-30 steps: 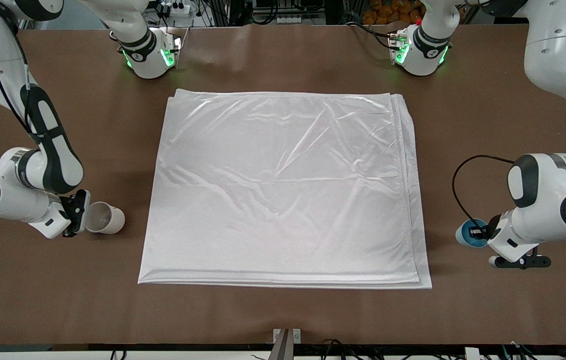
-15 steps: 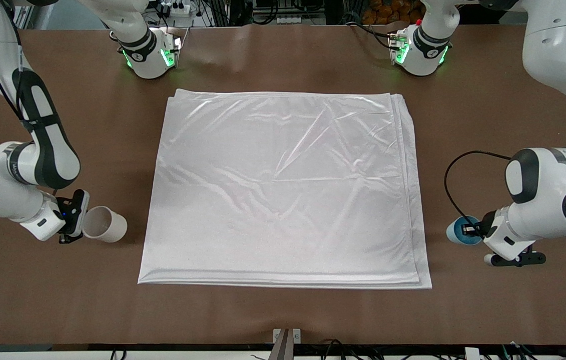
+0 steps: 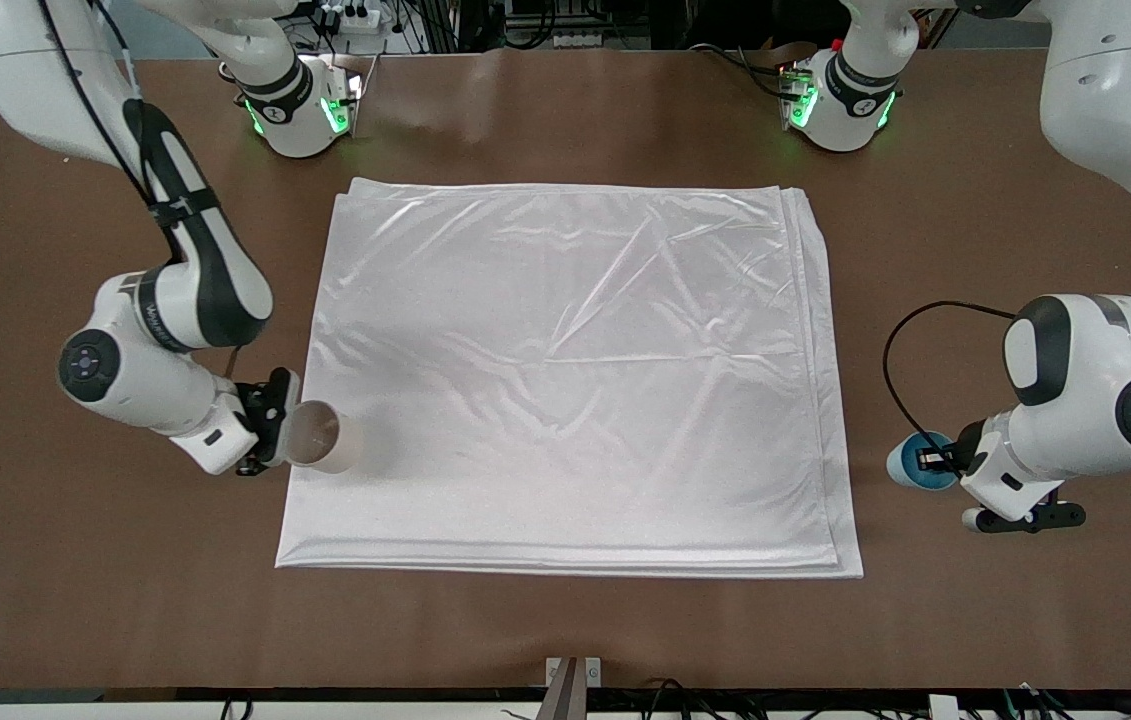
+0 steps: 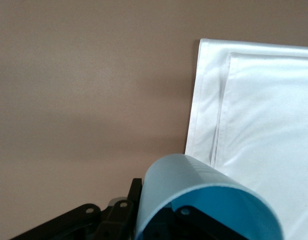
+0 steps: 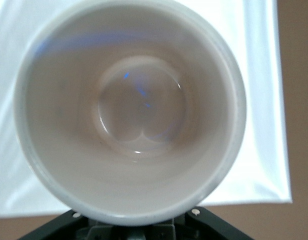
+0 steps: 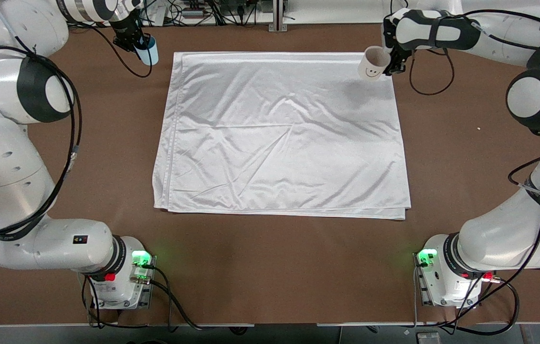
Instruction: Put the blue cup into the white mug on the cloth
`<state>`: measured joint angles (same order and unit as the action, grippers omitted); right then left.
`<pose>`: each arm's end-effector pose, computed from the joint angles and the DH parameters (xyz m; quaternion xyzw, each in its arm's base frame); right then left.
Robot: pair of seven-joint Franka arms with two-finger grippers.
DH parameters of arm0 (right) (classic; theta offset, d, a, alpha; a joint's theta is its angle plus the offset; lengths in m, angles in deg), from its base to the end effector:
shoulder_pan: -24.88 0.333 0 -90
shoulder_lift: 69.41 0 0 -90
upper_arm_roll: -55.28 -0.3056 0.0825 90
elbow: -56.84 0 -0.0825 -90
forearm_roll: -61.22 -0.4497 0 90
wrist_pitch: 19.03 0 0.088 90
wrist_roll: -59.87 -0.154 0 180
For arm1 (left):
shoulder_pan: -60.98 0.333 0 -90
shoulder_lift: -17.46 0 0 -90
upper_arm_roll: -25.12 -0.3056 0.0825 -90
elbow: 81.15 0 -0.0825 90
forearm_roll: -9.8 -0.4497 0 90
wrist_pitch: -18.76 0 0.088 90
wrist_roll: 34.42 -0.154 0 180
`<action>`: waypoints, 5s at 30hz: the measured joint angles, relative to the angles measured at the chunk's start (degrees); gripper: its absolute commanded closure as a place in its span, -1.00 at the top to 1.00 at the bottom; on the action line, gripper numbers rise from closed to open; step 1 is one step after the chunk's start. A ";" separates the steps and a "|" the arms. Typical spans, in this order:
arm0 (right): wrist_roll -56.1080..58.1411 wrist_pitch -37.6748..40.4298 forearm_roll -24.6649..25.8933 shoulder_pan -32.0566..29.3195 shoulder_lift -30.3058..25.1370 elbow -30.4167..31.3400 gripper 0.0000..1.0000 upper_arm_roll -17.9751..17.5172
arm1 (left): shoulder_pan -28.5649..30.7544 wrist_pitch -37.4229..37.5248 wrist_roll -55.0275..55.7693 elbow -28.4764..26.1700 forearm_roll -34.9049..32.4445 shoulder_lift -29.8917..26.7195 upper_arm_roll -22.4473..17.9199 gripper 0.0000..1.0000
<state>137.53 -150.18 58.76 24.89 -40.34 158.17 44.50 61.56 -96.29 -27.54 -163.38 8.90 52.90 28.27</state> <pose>0.6955 0.1321 0.1848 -0.7331 -0.6772 -0.0426 0.0457 0.7614 -0.0277 0.2411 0.9990 0.0388 -0.0231 0.0071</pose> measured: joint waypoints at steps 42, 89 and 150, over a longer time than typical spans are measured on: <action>-54.76 -7.84 12.87 32.53 8.17 -0.33 -0.78 1.76 | -17.19 0.70 28.86 0.00 2.33 -1.04 0.62 -1.00; -53.07 22.24 13.76 13.02 -31.99 5.29 1.00 3.16 | -40.64 -10.39 49.61 1.76 4.38 2.01 0.96 -1.00; -74.96 28.56 5.55 -3.63 -31.19 1.85 1.00 10.79 | -41.81 -14.17 48.32 2.28 4.38 7.42 0.32 1.00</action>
<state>62.57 -121.62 64.31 21.26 -71.53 160.01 55.29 19.76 -110.46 20.78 -161.10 13.28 60.31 28.60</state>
